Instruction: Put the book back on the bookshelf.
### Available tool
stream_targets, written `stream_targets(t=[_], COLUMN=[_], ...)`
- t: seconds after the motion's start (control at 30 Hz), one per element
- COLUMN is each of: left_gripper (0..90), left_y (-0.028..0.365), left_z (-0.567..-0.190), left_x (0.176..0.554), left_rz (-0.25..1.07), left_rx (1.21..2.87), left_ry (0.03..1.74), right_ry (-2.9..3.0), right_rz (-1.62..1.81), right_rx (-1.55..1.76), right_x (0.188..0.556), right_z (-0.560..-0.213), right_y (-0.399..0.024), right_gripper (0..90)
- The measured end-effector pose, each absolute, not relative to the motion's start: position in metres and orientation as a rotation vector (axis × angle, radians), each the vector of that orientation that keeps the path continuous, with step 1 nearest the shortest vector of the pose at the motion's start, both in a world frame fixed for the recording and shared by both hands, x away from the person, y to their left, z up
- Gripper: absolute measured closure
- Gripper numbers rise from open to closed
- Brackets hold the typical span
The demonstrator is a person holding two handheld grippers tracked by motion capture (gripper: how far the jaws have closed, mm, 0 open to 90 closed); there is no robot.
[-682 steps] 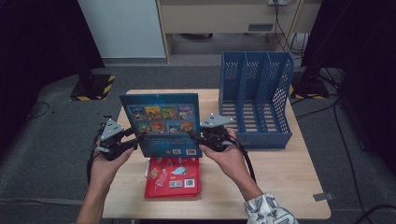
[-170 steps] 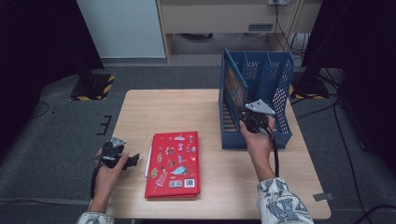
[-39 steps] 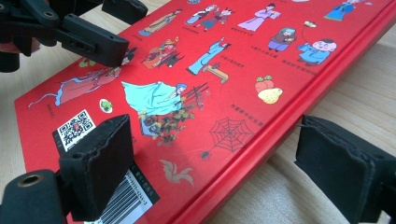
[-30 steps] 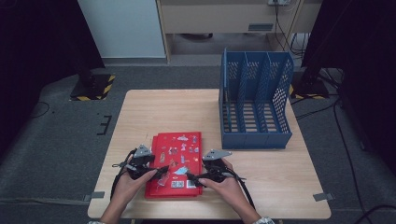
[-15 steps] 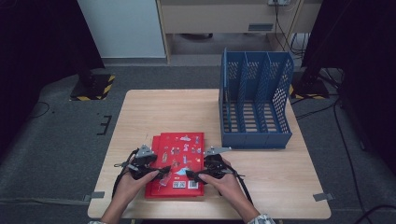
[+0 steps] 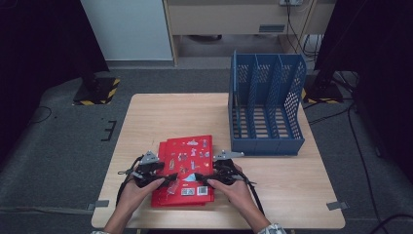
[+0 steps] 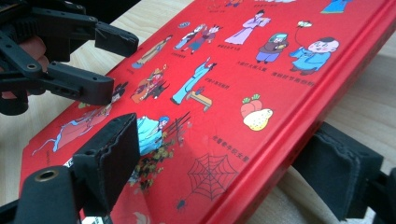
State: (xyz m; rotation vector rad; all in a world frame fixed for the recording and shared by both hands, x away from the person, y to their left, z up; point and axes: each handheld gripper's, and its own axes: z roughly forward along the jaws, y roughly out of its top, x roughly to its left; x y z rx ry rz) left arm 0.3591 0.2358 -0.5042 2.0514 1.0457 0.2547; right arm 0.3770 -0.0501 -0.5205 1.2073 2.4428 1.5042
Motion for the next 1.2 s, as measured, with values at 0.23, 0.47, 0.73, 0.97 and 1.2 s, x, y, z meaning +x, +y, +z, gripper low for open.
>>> stream_targets(t=[0.23, 0.47, 0.73, 0.97, 1.2], left_gripper=[22.4, 22.5, 22.3, 18.0, 12.1], left_y=[0.234, 0.234, 0.234, 0.235, 0.235], left_z=[-0.503, -0.503, -0.504, -0.507, -0.508], left_x=[0.358, 0.357, 0.357, 0.359, 0.361], left_rz=[0.256, 0.263, 0.263, 0.249, 0.233], left_rx=[2.052, 2.052, 2.042, 2.012, 1.994], left_ry=[1.028, 1.022, 1.025, 1.033, 1.04], right_ry=[2.454, 2.465, 2.475, 2.449, 2.425], right_rz=[1.521, 1.525, 1.519, 1.554, 1.611], right_rx=[1.215, 1.229, 1.233, 1.229, 1.243], right_x=[0.379, 0.382, 0.383, 0.383, 0.384], right_z=[-0.519, -0.521, -0.521, -0.516, -0.513], right_y=[-0.048, -0.044, -0.044, -0.049, -0.055], right_gripper=[16.8, 15.2, 15.7, 25.0, 35.6])
